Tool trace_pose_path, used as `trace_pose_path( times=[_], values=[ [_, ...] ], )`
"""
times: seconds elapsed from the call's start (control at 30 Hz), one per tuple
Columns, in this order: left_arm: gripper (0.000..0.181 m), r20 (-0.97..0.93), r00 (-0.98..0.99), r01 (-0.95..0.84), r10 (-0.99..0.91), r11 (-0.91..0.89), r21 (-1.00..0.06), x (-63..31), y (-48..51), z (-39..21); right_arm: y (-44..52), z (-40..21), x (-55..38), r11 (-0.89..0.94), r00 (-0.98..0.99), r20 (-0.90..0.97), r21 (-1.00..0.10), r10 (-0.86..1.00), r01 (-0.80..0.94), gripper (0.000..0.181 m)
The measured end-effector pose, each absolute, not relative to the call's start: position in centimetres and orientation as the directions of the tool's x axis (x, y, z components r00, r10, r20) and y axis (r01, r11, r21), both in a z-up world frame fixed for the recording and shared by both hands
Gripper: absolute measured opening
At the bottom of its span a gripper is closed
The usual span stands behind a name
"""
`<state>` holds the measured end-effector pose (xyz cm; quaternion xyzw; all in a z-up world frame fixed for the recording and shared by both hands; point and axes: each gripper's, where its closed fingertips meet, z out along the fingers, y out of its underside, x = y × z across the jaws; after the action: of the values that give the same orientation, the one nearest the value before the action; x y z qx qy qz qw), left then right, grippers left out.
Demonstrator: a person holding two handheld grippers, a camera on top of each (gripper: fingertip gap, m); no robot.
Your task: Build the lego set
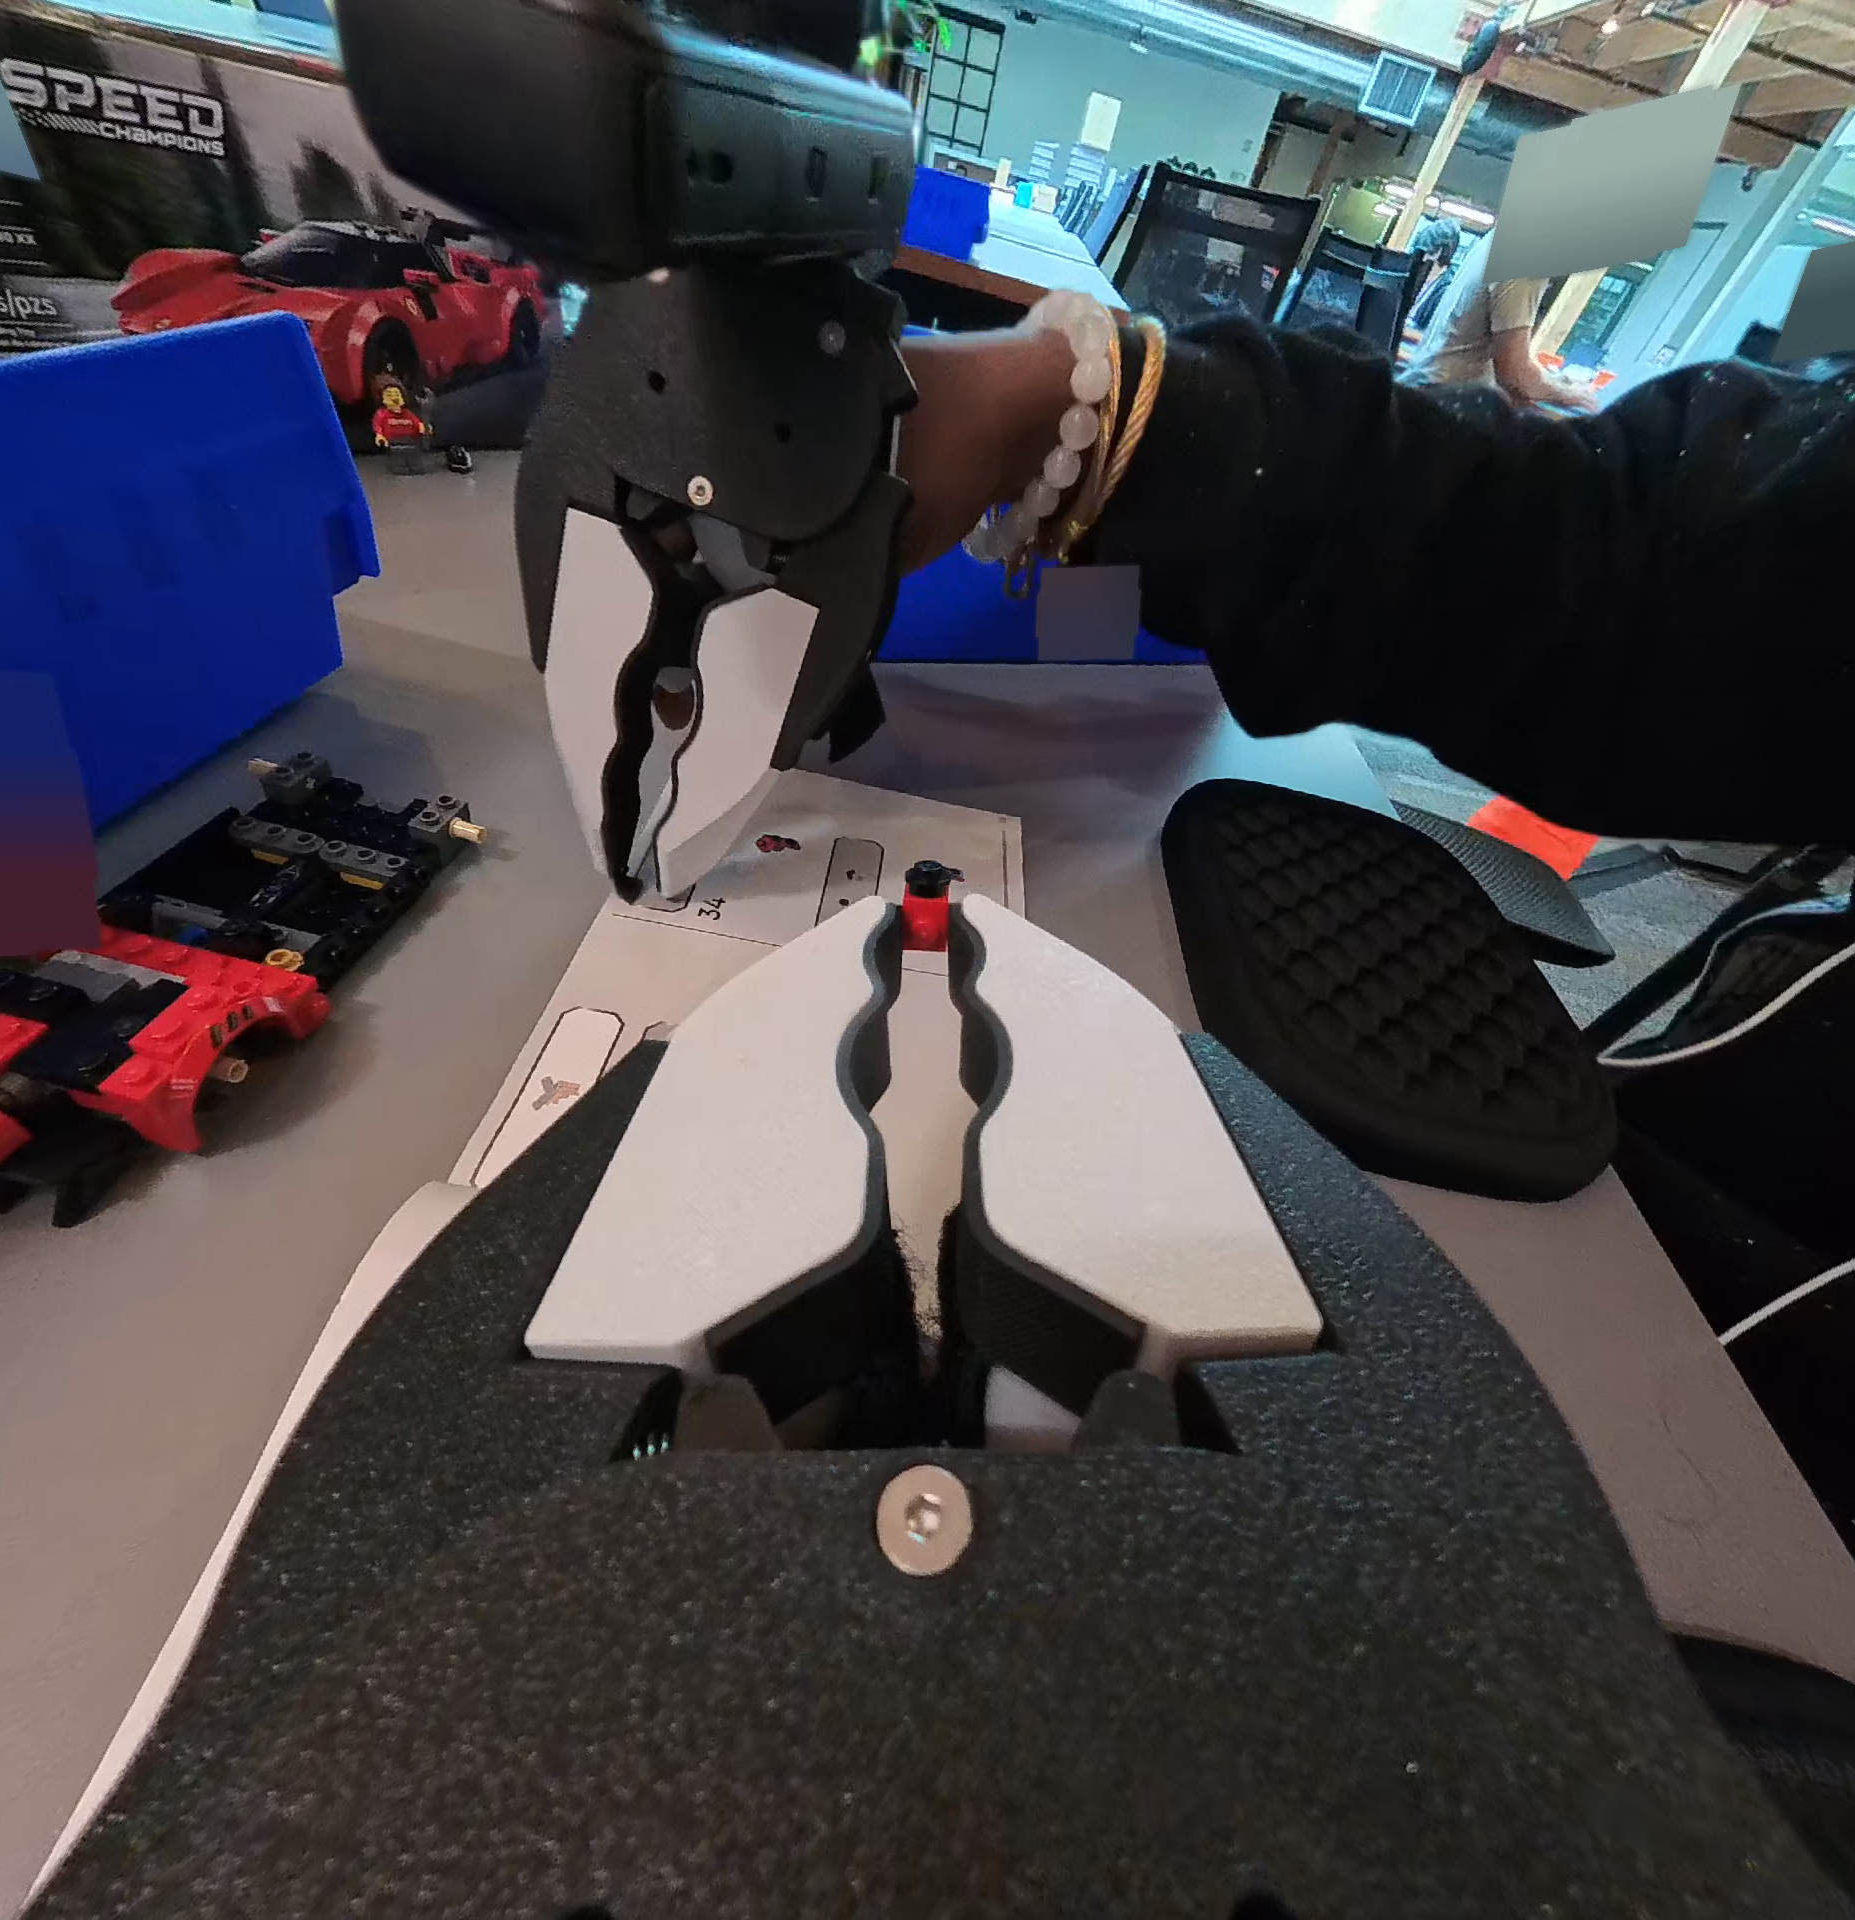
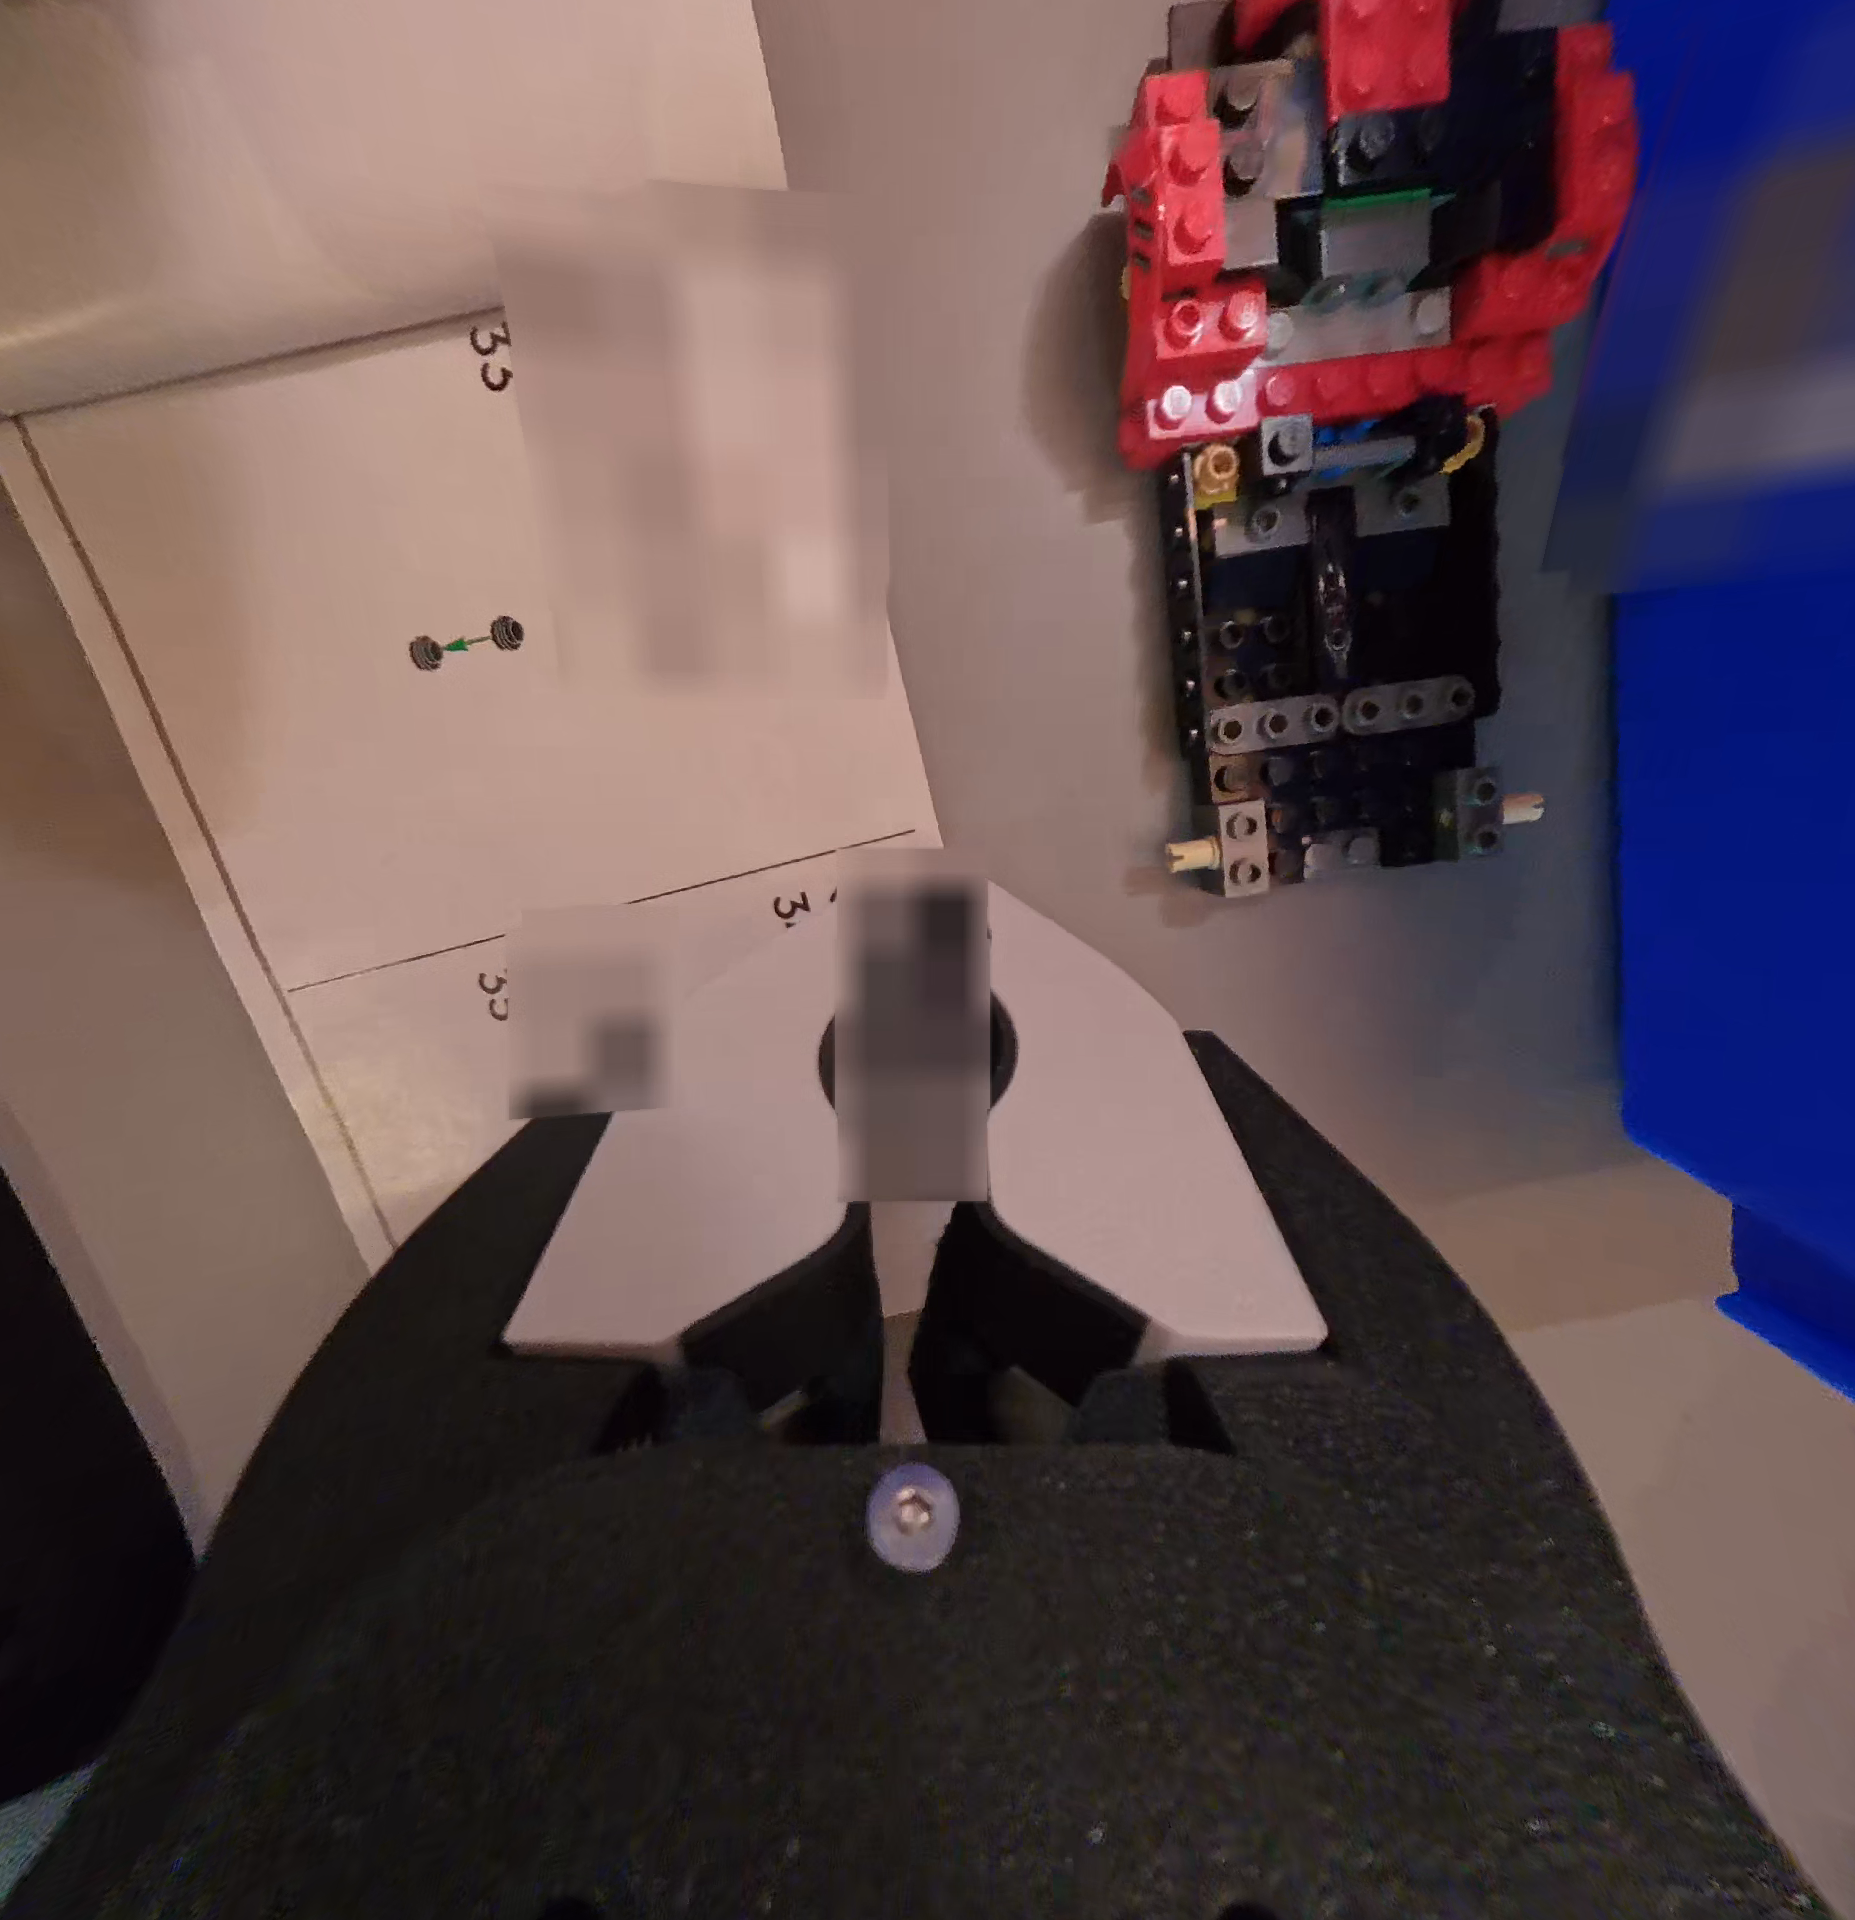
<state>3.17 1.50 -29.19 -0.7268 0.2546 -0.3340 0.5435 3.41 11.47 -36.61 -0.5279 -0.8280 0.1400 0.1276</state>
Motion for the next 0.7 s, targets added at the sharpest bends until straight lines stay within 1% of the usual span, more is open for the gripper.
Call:
trace_pose_path(
  times=[0.07, 0.13, 0.23, 0.4, 0.5, 0.6, 0.67, 0.7],
  values=[
    [0.007, 0.21, 0.648, -0.003, -0.733, -0.278, -0.961, 3.1, 1.5, -29.2, 11.4, -36.7, 3.3, 0.413, -0.423, 0.041, -0.322, 0.905, 0.852, 0.01],
    [0.007, 0.215, 0.647, 0.005, -0.731, -0.278, -0.961, 3.1, 1.5, -29.1, 11.8, -36.7, 3.0, 0.433, -0.437, 0.054, -0.288, 0.898, 0.854, 0.001],
    [0.007, 0.22, 0.647, 0.013, -0.73, -0.278, -0.961, 3.0, 1.5, -29.0, 11.7, -36.6, 2.9, 0.465, -0.467, 0.055, -0.258, 0.882, 0.847, 0.001],
    [0.007, 0.219, 0.651, 0.015, -0.727, -0.275, -0.961, 2.9, 1.6, -29.0, 11.1, -35.5, 3.6, 0.441, -0.457, 0.031, -0.325, 0.889, 0.837, 0.0],
    [0.007, 0.218, 0.648, 0.013, -0.73, -0.275, -0.961, 3.0, 1.5, -29.0, 9.9, -35.0, 5.4, 0.436, -0.48, -0.053, -0.34, 0.876, 0.833, 0.0],
    [0.007, 0.215, 0.644, 0.002, -0.734, -0.28, -0.96, 3.2, 1.4, -29.1, 9.3, -35.4, 6.9, 0.432, -0.49, -0.12, -0.328, 0.863, 0.84, 0.0],
    [0.007, 0.212, 0.644, -0.002, -0.735, -0.279, -0.96, 3.3, 1.4, -29.1, 9.9, -36.0, 7.1, 0.442, -0.49, -0.1, -0.306, 0.866, 0.843, 0.001],
    [0.007, 0.212, 0.644, -0.003, -0.735, -0.279, -0.96, 3.3, 1.4, -29.1, 10.2, -36.1, 6.6, 0.449, -0.491, -0.068, -0.315, 0.868, 0.836, 0.004]
  ],
)
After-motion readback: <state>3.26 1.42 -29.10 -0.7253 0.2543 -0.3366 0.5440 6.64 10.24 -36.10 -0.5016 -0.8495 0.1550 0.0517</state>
